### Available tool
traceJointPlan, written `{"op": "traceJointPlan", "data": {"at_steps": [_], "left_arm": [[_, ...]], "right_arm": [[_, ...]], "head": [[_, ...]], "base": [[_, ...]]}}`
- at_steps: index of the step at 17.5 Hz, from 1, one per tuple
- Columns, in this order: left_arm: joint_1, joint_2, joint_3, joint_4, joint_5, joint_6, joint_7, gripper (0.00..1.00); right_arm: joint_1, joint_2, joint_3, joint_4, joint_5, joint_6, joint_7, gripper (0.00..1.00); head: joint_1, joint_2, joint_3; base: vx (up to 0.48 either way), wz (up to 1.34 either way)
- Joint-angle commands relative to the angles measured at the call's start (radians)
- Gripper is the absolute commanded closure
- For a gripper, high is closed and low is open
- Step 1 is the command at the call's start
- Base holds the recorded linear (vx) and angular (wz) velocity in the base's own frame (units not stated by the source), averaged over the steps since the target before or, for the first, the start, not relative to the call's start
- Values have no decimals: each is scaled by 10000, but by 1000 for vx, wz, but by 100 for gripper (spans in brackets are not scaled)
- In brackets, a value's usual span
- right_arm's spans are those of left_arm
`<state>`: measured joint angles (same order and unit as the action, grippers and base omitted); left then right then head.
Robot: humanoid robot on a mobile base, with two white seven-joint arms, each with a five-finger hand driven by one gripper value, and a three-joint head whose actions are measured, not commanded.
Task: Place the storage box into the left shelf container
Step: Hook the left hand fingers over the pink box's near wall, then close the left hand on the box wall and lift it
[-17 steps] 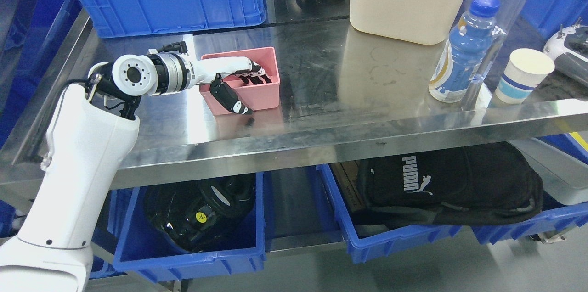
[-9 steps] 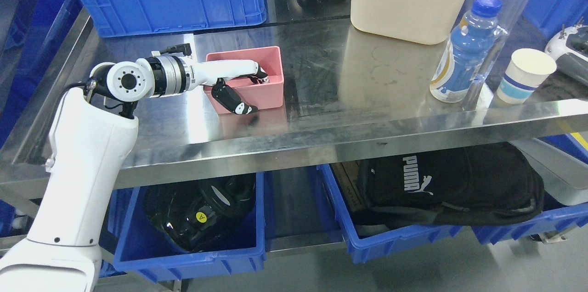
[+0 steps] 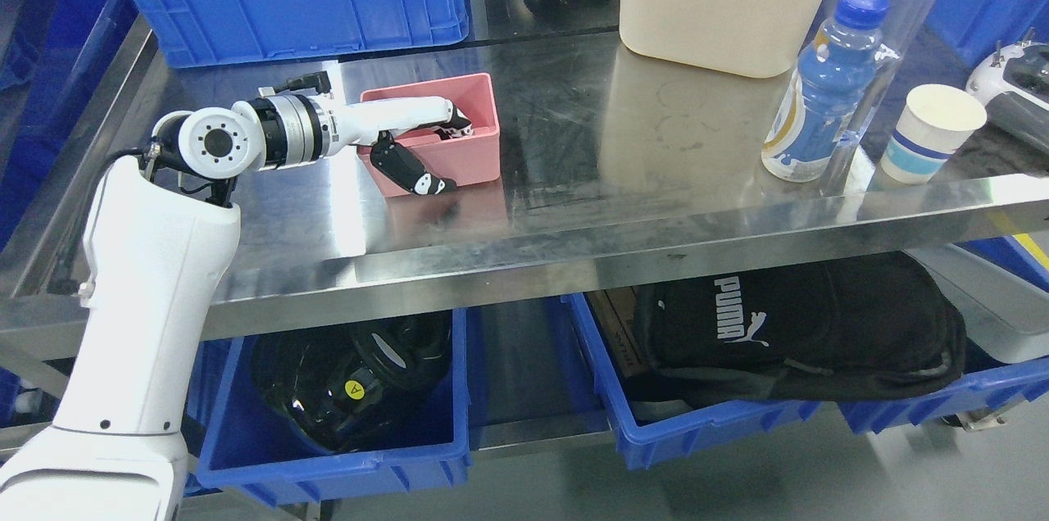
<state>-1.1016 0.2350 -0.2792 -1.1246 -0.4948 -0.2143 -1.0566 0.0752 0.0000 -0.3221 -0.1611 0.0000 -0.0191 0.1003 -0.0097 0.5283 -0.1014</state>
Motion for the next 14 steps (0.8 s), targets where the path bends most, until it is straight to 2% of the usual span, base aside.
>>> {"op": "traceJointPlan", "data": {"at_steps": [1, 4, 9, 14], "left_arm": [[324, -125, 841, -197, -542, -722, 89, 100], [584, -141, 1318, -335, -1172, -1520, 181, 100], [600, -125, 1763, -963, -1265, -1798, 319, 100], [662, -95, 2300, -1362, -1280, -2565, 503, 100]], "right_arm": [[0, -175, 0, 0, 77, -8, 3415, 0], [0, -175, 0, 0, 77, -8, 3415, 0], [0, -175, 0, 0, 77, -8, 3415, 0], [0, -175, 0, 0, 77, -8, 3415, 0]], "head": [[0, 0, 0], [0, 0, 0], [0, 1, 0], [0, 1, 0]], "base": [[0, 0], [0, 0], [0, 0], [0, 0]]}}
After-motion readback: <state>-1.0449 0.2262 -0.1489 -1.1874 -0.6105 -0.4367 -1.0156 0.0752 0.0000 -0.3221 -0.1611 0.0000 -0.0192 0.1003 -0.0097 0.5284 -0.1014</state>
